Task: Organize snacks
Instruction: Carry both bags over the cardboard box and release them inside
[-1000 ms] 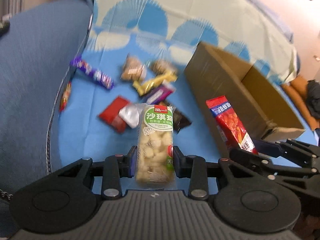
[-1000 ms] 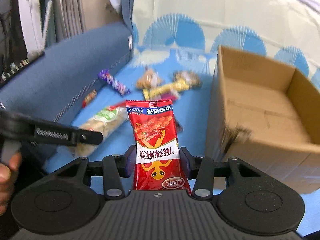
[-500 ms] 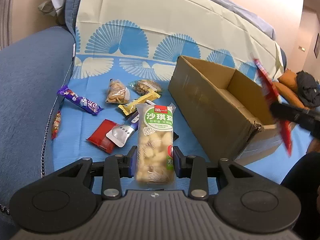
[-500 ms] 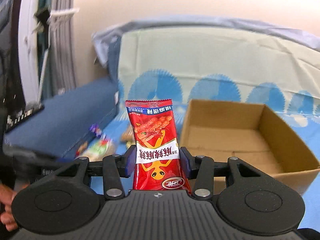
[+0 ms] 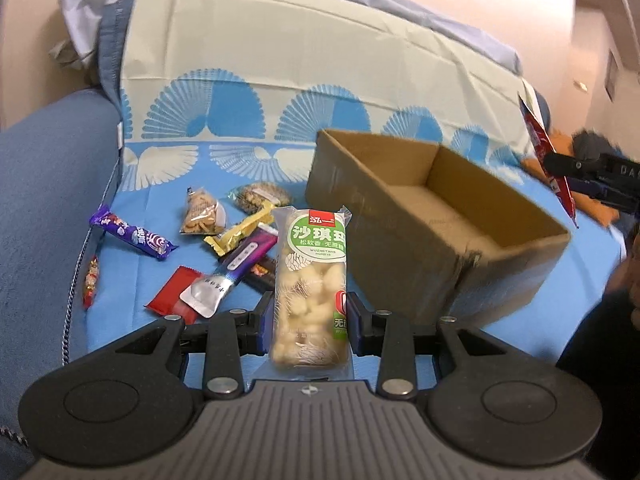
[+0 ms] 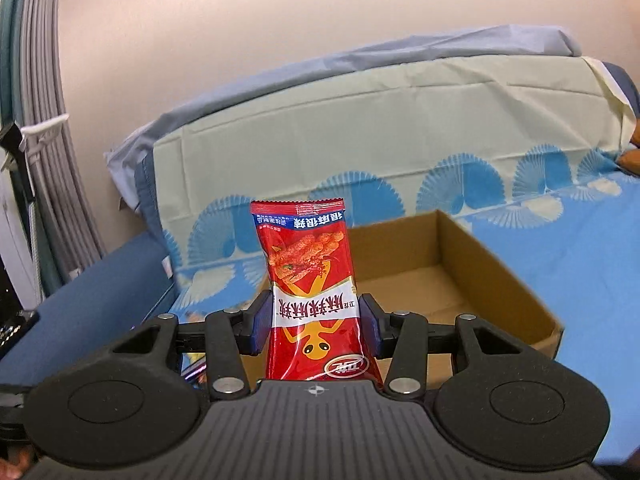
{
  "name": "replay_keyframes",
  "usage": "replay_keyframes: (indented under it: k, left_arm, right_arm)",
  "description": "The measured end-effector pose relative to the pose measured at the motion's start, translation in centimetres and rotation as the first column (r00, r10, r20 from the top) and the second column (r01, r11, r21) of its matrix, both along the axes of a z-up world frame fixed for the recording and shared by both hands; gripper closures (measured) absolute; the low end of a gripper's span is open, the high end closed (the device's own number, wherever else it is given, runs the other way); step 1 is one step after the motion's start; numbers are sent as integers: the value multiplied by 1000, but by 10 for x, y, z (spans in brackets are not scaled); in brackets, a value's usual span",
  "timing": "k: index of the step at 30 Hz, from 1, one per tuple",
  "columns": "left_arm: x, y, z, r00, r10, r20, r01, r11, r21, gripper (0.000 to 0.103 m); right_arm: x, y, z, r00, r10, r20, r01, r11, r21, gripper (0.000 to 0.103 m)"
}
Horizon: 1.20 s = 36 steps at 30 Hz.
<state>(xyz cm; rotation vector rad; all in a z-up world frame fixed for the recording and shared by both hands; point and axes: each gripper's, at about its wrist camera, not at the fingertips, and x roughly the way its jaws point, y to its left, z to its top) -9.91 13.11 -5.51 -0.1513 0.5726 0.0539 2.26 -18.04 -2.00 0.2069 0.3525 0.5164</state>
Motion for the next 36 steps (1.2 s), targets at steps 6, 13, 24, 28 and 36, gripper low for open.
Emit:
replay_keyframes:
  k: [6, 13, 24, 28, 36]
  left_arm:
    - [22, -18, 22, 1000, 15, -18, -15, 1000, -27, 63]
    - [56, -50, 59, 999, -19, -30, 19, 1000, -1, 63]
    - [113, -104, 101, 997, -63, 51, 63, 998, -10, 63]
    - [137, -115, 99, 999, -39, 34, 41, 998, -47, 63]
    - [170, -123, 100, 1000, 16, 8, -16, 997, -70, 52]
  right_arm:
    - [37, -26, 7, 996, 5, 89, -4, 1000, -8, 55]
    - [61, -42, -18, 999, -38, 5, 37, 995, 89, 55]
    - [70, -40, -23, 998, -55, -1, 55, 995, 85, 55]
    - [71, -43, -24, 997, -78, -4, 78, 992, 95, 55]
    - [74, -43, -26, 996, -87, -11, 88, 993, 84, 55]
